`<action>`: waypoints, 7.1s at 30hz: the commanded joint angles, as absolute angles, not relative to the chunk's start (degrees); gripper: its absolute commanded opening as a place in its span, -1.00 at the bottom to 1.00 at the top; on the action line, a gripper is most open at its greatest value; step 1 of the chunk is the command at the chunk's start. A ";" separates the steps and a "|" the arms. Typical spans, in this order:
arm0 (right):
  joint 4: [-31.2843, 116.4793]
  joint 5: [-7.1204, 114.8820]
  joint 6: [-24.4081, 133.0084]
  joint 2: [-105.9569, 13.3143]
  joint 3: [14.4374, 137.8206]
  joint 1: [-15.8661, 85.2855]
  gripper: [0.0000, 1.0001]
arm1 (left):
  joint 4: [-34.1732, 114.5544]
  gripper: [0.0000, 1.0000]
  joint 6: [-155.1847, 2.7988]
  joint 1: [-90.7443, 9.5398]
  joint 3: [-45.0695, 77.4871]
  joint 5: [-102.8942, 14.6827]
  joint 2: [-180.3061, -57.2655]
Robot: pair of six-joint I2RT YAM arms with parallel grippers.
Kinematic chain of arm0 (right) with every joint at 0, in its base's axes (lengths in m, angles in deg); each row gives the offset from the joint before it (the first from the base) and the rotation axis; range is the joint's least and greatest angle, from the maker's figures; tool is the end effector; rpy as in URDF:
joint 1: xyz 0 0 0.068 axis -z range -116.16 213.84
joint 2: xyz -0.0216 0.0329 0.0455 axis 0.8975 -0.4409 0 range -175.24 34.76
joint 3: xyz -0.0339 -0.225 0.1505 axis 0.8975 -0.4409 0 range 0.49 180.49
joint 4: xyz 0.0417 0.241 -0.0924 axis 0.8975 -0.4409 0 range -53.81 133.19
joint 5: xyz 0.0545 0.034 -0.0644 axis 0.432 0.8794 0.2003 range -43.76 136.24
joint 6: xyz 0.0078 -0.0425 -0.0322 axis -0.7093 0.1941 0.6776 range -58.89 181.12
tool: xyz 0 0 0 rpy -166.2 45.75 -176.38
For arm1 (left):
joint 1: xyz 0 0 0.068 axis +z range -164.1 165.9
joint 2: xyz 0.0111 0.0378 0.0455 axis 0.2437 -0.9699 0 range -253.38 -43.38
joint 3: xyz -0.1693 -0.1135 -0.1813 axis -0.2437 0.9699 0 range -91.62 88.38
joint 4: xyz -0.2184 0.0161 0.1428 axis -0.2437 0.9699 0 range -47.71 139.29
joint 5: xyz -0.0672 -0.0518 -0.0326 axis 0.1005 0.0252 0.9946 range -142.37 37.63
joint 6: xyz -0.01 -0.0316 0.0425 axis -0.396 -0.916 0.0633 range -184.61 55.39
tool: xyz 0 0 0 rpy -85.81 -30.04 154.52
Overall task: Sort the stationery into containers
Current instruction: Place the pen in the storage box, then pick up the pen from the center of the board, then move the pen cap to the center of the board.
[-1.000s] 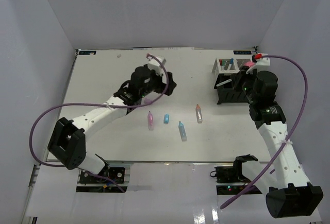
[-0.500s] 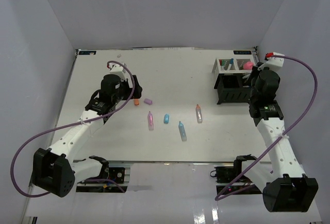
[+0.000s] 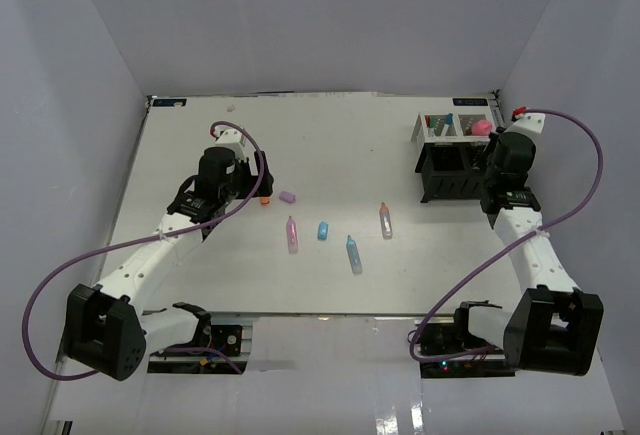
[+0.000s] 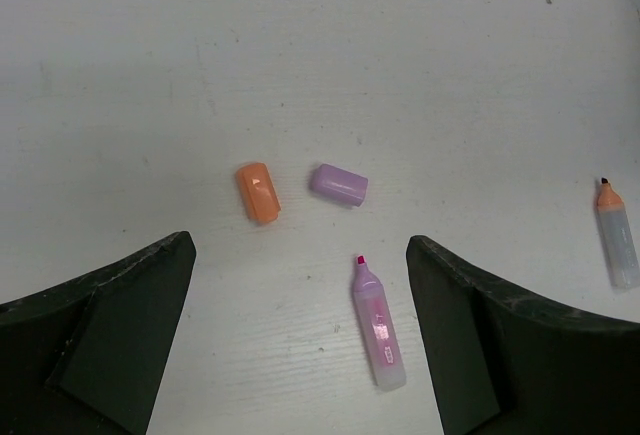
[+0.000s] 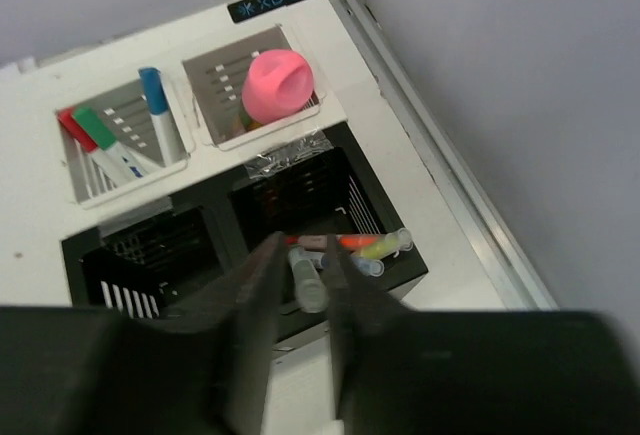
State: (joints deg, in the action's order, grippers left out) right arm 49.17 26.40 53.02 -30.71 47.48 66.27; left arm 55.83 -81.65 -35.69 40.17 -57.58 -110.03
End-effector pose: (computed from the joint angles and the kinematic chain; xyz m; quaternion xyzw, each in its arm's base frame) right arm 0.2660 -0.0234 0.3097 0.1779 0.7551 -0.1037 0.6224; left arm 0.2426 -0.0924 0.2773 0.0126 0.8738 -0.1227 0.4703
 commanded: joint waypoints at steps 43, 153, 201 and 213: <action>32.47 27.34 33.08 -38.98 38.82 11.90 0.51 | 60.93 0.96 -83.07 -35.37 37.23 -62.04 -114.04; 66.05 10.38 34.75 -22.63 36.44 -1.29 -0.30 | 22.43 -0.74 -97.23 -66.49 44.34 -62.91 -112.73; 45.48 14.51 36.77 -65.70 52.54 4.25 0.69 | 46.16 -0.78 -77.09 -34.32 44.78 -42.44 -99.63; 45.57 13.81 36.42 -59.64 45.76 8.20 0.62 | 45.72 -0.78 -77.09 -34.32 44.96 -40.77 -100.16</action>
